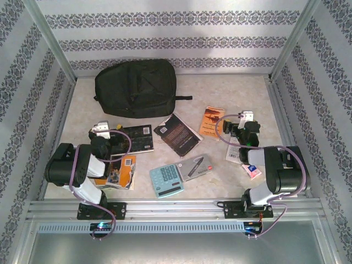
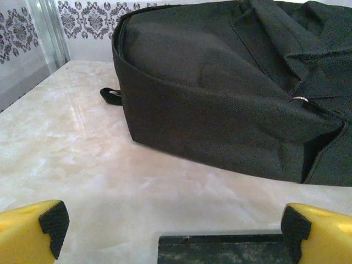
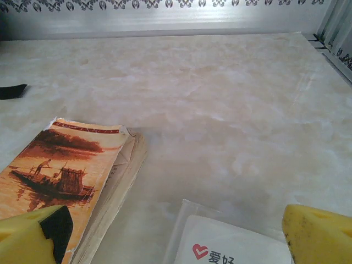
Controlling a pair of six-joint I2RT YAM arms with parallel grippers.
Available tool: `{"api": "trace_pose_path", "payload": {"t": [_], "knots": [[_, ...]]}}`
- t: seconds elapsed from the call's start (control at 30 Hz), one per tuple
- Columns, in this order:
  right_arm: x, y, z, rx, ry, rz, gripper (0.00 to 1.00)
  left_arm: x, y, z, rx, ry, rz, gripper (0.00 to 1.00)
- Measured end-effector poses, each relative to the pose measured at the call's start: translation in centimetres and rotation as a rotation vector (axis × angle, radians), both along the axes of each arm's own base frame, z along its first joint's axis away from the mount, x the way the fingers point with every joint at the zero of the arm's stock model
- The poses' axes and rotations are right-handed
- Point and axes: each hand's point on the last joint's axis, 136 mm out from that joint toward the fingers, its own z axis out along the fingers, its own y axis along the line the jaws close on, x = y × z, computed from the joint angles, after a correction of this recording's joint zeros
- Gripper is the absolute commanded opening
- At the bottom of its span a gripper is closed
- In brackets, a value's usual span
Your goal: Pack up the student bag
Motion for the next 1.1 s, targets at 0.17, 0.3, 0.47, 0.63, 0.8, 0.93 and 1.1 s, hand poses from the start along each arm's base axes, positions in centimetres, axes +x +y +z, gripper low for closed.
{"api": "trace_pose_path", "payload": {"t": [0.17,0.3,0.47,0.63,0.8,0.93,1.1], "knots": [[0.0,0.0,0.0,0.0,0.0,0.0,0.98,-0.4,-0.02,-0.13,0.0,-0.002,-0.001,1.0],[0.0,0.04,0.0,0.001,0.0,0.002,0.98,-0.35,-0.47,-0.12,-0.004,-0.005,-0.027,1.0],[0.0,0.03,0.0,0.008,0.0,0.01,0.98,-0.29,-0.58,0.06,-0.005,-0.013,-0.034,1.0],[0.0,0.3,0.0,0.002,0.0,0.018,0.98,-0.47,-0.34,0.09,-0.003,-0.017,-0.019,1.0],[0.01,0.63,0.01,-0.011,0.0,0.031,0.98,-0.53,-0.33,0.01,-0.003,-0.015,-0.019,1.0],[0.01,0.63,0.0,-0.012,0.0,0.032,0.98,-0.52,-0.33,0.06,-0.003,-0.018,-0.019,1.0],[0.01,0.62,0.0,-0.013,0.0,0.031,0.98,-0.52,-0.32,0.08,-0.003,-0.018,-0.018,1.0]]}}
